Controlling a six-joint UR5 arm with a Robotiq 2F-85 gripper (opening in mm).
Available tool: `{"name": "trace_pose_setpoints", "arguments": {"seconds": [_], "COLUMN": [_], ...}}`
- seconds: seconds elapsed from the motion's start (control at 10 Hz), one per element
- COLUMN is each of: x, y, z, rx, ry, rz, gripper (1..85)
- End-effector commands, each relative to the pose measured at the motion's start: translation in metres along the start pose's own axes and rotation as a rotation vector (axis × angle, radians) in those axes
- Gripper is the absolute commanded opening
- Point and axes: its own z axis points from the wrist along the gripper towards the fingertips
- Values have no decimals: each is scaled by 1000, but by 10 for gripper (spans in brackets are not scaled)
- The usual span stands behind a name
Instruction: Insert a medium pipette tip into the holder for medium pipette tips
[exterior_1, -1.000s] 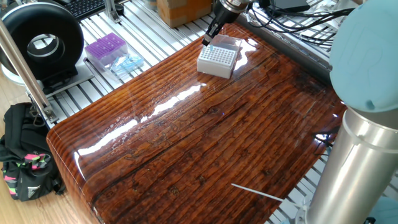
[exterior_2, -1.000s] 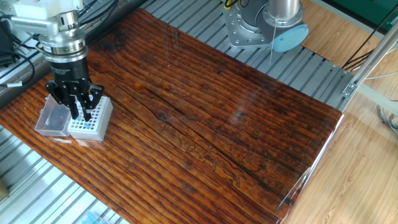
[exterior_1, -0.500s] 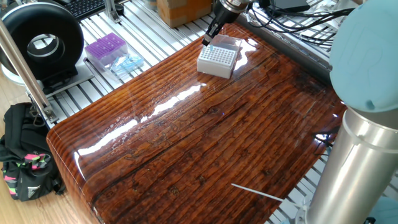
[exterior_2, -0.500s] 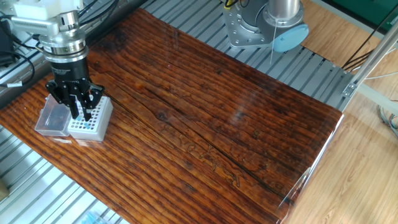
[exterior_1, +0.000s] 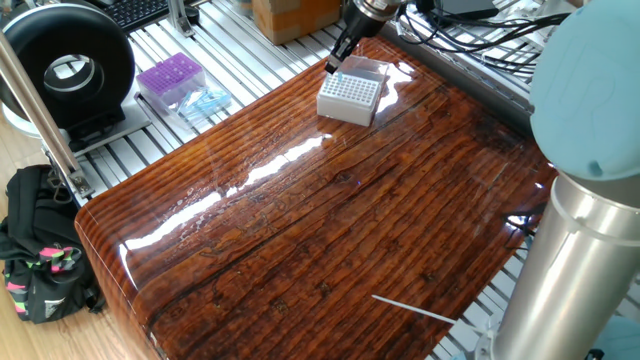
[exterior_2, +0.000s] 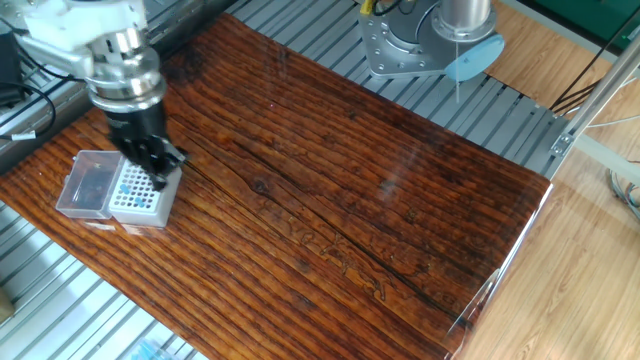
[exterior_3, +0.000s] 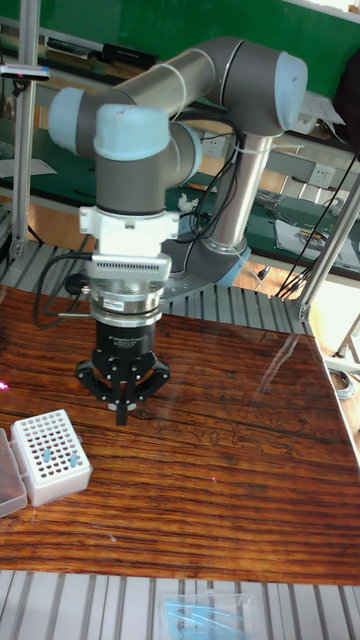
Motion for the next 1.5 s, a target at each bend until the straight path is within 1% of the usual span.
{"name": "trace_pose_setpoints", "arguments": {"seconds": [0.0, 0.1, 0.2, 0.3, 0.4, 0.6, 0.9, 1.0, 1.1, 1.4], "x": [19, 22, 17, 15, 16, 19, 19, 21, 23, 22], "y": [-14, -20, -8, -5, -12, -14, -10, -9, -9, -19], "z": [-1, 0, 5, 8, 8, 7, 11, 10, 11, 9], "rx": [146, 179, 131, 120, 142, 151, 136, 136, 140, 178], "ry": [43, 44, 36, 38, 48, 62, 65, 68, 70, 68], "rz": [169, 159, 146, 137, 122, 111, 123, 126, 129, 105], "gripper": [10, 10, 10, 10, 10, 10, 10, 10, 10, 10]}}
